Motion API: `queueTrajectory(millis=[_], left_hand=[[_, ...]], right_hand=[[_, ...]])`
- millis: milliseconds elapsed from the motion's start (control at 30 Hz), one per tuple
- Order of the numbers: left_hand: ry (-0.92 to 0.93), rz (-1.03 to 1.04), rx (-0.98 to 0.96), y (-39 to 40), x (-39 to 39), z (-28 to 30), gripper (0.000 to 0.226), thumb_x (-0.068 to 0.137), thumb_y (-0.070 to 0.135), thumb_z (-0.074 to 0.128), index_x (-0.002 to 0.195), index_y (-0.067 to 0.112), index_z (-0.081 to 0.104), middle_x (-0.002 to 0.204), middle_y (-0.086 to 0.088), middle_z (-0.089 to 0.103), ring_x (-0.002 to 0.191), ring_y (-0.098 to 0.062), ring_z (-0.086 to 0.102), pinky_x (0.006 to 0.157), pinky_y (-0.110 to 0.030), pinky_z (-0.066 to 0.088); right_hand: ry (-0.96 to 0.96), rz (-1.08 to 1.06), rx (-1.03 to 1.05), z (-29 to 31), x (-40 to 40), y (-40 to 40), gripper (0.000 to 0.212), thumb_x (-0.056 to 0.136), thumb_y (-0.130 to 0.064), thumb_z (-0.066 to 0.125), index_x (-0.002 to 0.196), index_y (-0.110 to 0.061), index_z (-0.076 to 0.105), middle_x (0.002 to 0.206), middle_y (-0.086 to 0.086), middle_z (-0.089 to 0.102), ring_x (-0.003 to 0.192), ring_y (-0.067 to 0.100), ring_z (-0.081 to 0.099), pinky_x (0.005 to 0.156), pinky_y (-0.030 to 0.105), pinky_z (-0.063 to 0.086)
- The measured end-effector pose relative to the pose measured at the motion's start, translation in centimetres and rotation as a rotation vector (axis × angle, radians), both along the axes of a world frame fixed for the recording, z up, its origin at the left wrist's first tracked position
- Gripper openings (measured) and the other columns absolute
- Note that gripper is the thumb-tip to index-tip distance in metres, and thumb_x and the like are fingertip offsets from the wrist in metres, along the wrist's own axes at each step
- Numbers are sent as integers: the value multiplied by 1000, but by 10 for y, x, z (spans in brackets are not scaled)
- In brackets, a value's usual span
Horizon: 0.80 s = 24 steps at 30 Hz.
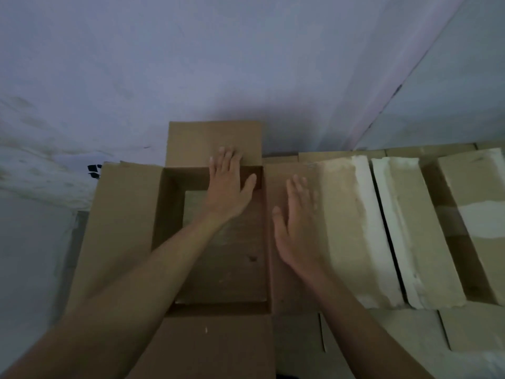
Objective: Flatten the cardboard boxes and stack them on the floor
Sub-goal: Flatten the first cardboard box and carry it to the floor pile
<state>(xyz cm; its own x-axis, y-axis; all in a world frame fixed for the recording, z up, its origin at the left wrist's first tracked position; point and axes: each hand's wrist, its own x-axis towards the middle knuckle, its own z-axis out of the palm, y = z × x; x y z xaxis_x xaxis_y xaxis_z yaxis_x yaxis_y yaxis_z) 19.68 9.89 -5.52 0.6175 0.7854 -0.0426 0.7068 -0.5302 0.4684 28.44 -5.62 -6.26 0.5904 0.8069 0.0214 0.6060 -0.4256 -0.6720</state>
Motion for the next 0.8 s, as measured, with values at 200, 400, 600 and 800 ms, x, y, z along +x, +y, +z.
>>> queueTrajectory(millis=[200,400,600,800], left_hand=[[128,180,-483,-118,-14,-5,65,82,74,49,116,19,45,108,-5,67,99,-28,65,86,-40,53],[161,164,-429,-134,-15,-11,59,93,63,45,122,11,48,116,-12,66,109,-35,60,90,-42,48],[97,220,-337,-133,-46,-8,36,96,49,48,116,19,55,105,-4,69,98,-28,65,83,-42,54],[-19,254,-234,-128,-85,24,31,101,40,47,107,13,59,94,2,63,80,-13,61,66,-22,50]], right_hand=[[122,-243,20,-2,10,-49,66,101,-21,51,159,-16,18,165,-1,19,152,14,13,124,42,19],[175,-162,36,-8,13,-64,68,102,-37,49,159,-22,16,166,-4,15,153,11,9,125,40,15],[-97,-1,-152,-13,14,-66,66,105,-47,30,160,-17,9,168,0,-2,154,14,-10,126,42,2],[-69,128,-33,-3,-21,-62,65,105,-40,39,160,-14,13,168,-2,6,154,10,-3,124,31,3]])
